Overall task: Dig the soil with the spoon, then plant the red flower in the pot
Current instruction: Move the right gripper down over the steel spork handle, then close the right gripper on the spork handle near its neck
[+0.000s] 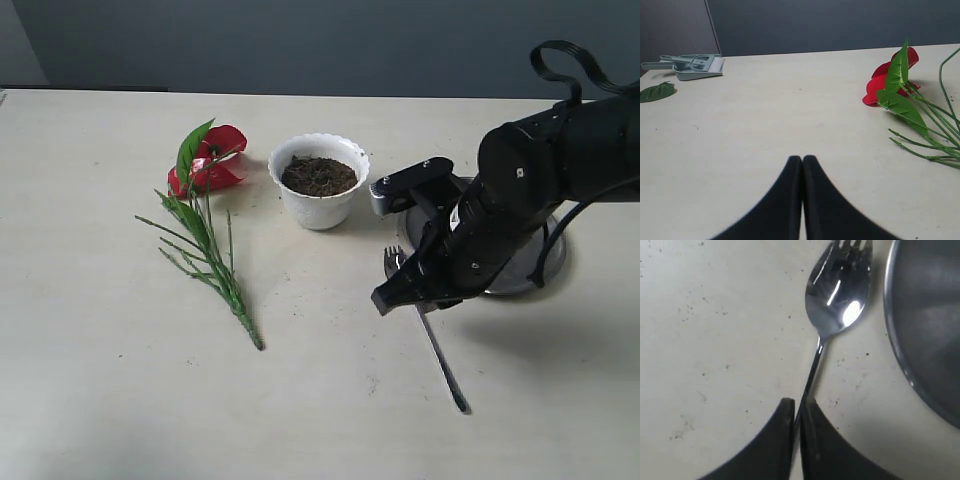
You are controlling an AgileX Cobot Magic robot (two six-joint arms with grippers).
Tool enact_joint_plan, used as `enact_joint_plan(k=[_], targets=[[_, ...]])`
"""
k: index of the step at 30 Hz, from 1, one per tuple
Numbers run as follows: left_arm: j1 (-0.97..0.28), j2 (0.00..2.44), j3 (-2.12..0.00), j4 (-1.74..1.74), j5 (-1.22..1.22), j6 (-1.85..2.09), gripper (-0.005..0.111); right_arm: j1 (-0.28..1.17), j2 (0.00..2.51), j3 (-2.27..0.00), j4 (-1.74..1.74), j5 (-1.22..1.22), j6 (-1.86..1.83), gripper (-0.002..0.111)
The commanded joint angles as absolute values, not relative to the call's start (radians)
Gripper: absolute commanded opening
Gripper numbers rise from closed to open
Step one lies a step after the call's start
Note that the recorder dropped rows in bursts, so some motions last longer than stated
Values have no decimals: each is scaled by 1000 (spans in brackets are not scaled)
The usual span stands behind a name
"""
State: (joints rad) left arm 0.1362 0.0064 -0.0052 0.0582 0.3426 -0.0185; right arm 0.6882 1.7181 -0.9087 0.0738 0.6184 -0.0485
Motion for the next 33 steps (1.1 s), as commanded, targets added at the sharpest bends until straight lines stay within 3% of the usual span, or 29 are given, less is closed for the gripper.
enact_joint_plan(k=[1, 5, 20, 27, 33], targets=[[136, 0, 0, 65, 337, -19, 0, 689, 1719, -913, 73, 614, -53, 27], [136, 0, 0, 65, 337, -19, 0, 689, 1719, -913, 76, 614, -53, 41], [136, 0, 0, 65, 337, -19, 0, 689, 1825, -1007, 72, 694, -47, 40], [136, 0, 0, 65, 337, -19, 0, 689, 1861, -1007, 70, 650, -44, 15], [136, 0, 0, 65, 337, -19, 0, 689, 1862, -1021, 50, 640, -44, 14]])
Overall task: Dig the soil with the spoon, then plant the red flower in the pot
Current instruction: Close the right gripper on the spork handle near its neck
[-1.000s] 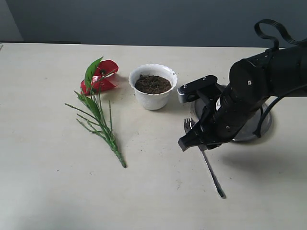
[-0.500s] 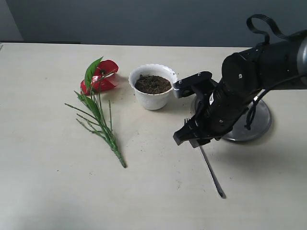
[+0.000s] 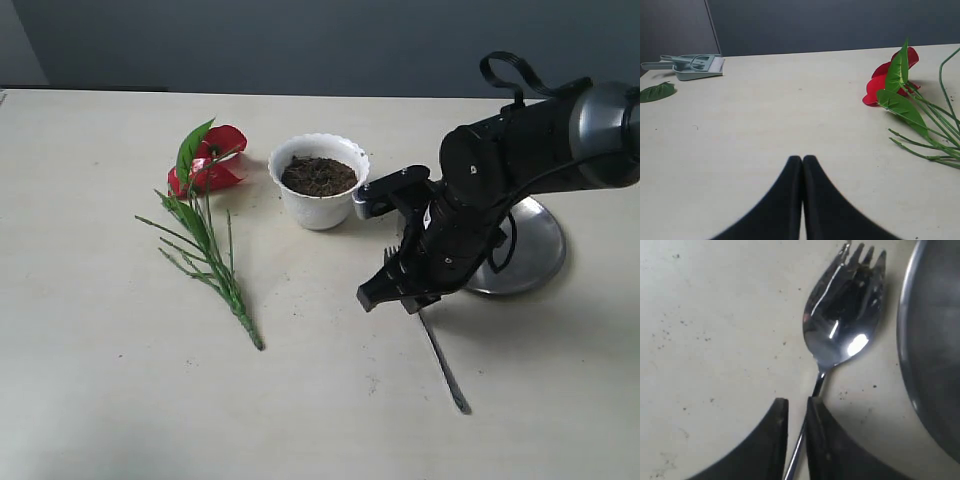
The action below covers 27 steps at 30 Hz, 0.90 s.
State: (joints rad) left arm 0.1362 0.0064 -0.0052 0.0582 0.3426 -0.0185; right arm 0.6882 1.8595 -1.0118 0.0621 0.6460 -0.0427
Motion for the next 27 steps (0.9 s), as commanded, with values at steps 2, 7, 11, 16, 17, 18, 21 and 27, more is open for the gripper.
enact_joint_plan(k=[2, 7, 11, 16, 17, 18, 21, 27], targets=[[136, 0, 0, 65, 337, -19, 0, 689, 1862, -1023, 46, 636, -44, 14], [136, 0, 0, 65, 337, -19, 0, 689, 1862, -1023, 16, 633, -27, 14], [136, 0, 0, 65, 337, -19, 0, 689, 1862, -1023, 13, 622, -23, 35], [136, 0, 0, 65, 337, -19, 0, 689, 1864, -1023, 7, 607, -23, 33], [136, 0, 0, 65, 337, -19, 0, 689, 1869, -1023, 0, 607, -23, 33], [136, 0, 0, 65, 337, -19, 0, 689, 1880, -1023, 0, 607, -23, 33], [136, 0, 0, 65, 337, -19, 0, 689, 1906, -1023, 0, 607, -23, 33], [136, 0, 0, 65, 337, -19, 0, 689, 1914, -1023, 0, 593, 0, 33]])
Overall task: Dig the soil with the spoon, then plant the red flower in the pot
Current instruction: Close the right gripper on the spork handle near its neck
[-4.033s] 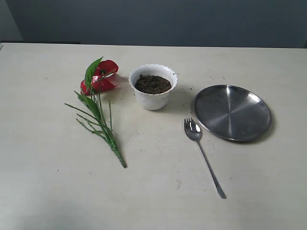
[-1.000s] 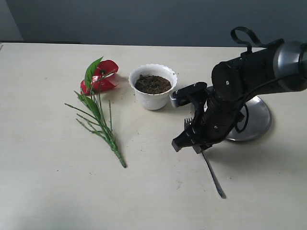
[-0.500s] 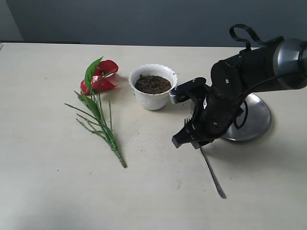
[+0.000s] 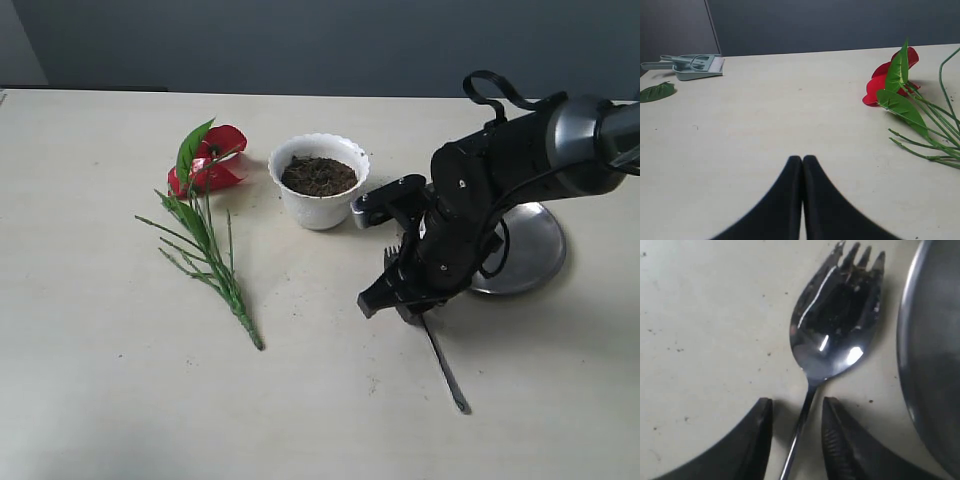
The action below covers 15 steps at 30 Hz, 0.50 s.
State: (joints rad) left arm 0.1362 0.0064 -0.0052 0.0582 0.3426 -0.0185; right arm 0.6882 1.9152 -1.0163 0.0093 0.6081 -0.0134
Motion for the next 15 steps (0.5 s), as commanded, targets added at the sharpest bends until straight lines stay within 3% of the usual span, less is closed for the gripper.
enact_joint_plan(k=[1, 15], targets=[[136, 0, 0, 65, 337, -19, 0, 689, 1916, -1023, 0, 593, 0, 33], [136, 0, 0, 65, 337, -19, 0, 689, 1915, -1023, -23, 578, 92, 33]])
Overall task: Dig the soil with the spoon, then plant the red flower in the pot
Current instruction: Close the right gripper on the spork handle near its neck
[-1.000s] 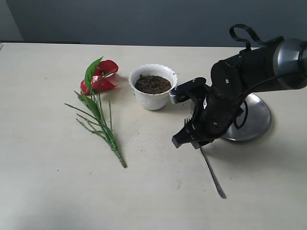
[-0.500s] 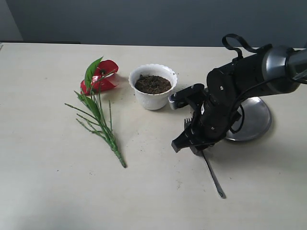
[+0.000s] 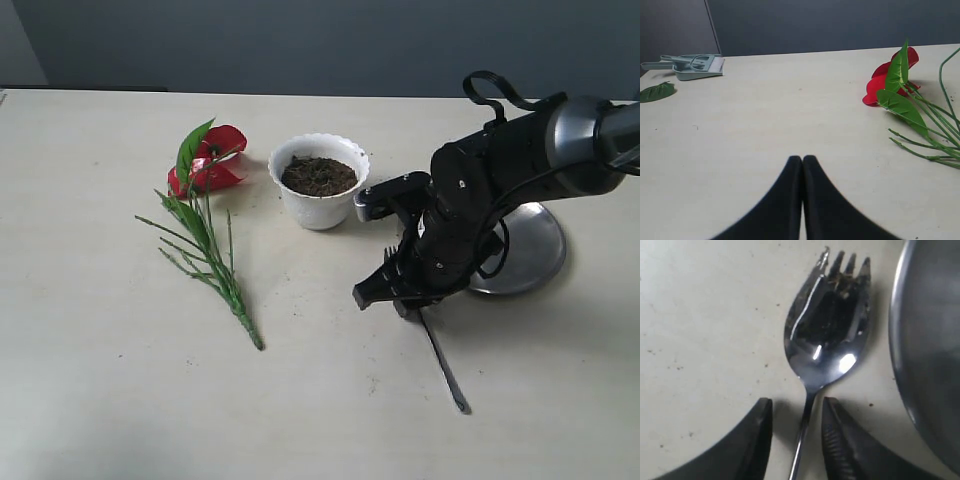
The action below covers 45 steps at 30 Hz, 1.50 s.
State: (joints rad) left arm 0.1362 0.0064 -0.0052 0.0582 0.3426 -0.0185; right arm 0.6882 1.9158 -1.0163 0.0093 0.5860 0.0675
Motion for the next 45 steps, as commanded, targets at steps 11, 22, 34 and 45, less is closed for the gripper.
enact_joint_plan(k=[11, 22, 34, 45], targets=[[136, 0, 0, 65, 337, -19, 0, 689, 1915, -1023, -56, 588, 156, 33], [136, 0, 0, 65, 337, -19, 0, 689, 1915, -1023, -51, 589, 156, 33], [136, 0, 0, 65, 337, -19, 0, 689, 1931, -1023, -51, 586, 156, 33], [136, 0, 0, 65, 337, -19, 0, 689, 1931, -1023, -36, 577, 156, 33]])
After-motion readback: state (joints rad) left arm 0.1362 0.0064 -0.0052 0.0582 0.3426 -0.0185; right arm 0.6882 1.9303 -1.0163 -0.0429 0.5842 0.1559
